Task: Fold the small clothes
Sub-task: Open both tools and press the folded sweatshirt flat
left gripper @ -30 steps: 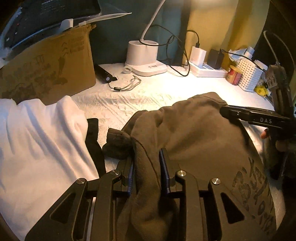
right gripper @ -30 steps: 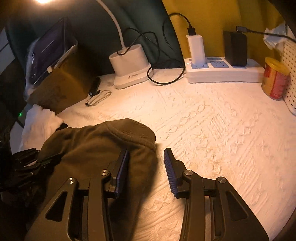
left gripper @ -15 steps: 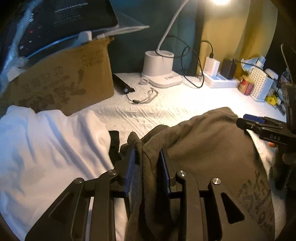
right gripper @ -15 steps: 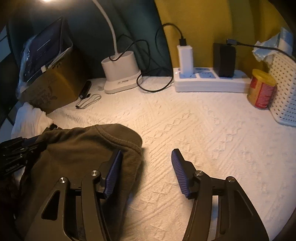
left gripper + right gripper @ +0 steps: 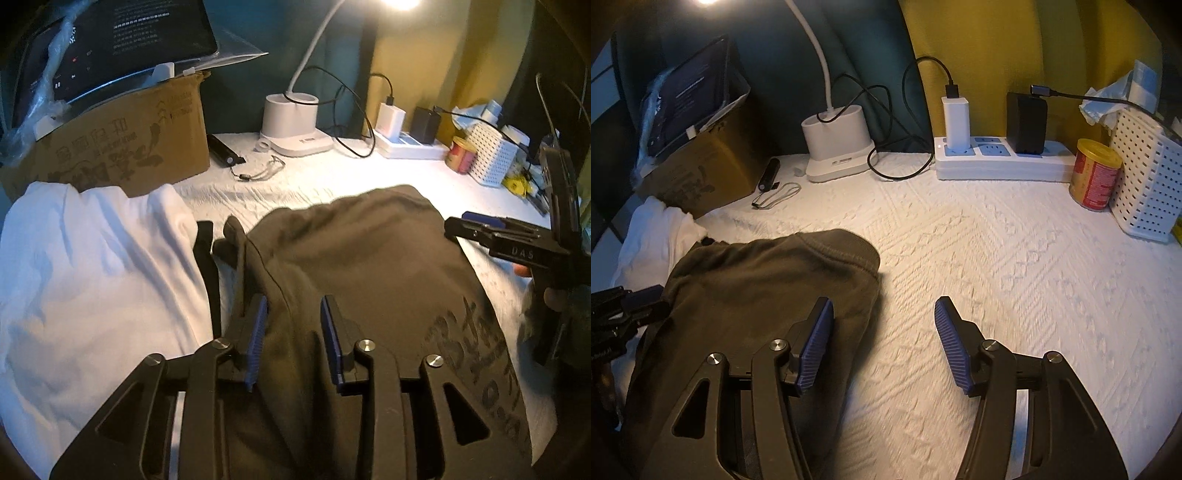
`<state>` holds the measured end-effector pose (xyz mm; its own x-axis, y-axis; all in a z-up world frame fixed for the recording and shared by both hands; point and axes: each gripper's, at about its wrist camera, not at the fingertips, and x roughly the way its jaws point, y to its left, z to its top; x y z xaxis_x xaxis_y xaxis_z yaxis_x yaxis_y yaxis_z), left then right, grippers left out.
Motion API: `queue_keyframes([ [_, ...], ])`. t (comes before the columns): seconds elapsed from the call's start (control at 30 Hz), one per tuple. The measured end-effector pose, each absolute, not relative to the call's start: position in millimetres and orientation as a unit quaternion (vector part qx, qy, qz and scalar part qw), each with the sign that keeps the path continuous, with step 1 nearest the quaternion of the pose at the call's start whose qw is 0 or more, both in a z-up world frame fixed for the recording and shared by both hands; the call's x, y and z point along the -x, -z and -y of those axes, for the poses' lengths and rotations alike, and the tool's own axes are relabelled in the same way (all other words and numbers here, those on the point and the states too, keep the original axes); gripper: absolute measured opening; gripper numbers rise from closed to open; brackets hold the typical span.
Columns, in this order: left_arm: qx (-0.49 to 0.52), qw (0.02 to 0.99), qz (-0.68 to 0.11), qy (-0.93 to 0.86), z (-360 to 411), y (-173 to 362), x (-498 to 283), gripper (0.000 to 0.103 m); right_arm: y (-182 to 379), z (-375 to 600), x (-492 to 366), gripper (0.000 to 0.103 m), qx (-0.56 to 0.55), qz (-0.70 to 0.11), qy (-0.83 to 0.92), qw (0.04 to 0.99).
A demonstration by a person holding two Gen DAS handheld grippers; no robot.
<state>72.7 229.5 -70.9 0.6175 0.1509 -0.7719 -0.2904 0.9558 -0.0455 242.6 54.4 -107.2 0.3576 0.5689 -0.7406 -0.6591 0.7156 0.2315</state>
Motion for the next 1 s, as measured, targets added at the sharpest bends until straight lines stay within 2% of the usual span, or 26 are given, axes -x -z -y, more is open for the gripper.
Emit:
queue_keyframes([
  [0.07,0.087,0.899,-0.414,-0.115,-223,69,-67,0.058,106,-52,-237,0.06,0.054,-0.427,-0.375,0.821],
  [0.1,0.092,0.9,-0.411,-0.111,-220,68,-64,0.059,106,-51,-233,0.06,0.055,-0.428,-0.376,0.82],
  [0.77,0.091,0.876,-0.452,-0.139,-195,98,-16,0.059,104,-36,-163,0.06,0.071,-0.44,-0.399,0.802],
  [1.0,0.106,0.879,-0.441,-0.145,-199,101,2,0.059,115,-33,-143,0.06,0.093,-0.449,-0.398,0.794],
])
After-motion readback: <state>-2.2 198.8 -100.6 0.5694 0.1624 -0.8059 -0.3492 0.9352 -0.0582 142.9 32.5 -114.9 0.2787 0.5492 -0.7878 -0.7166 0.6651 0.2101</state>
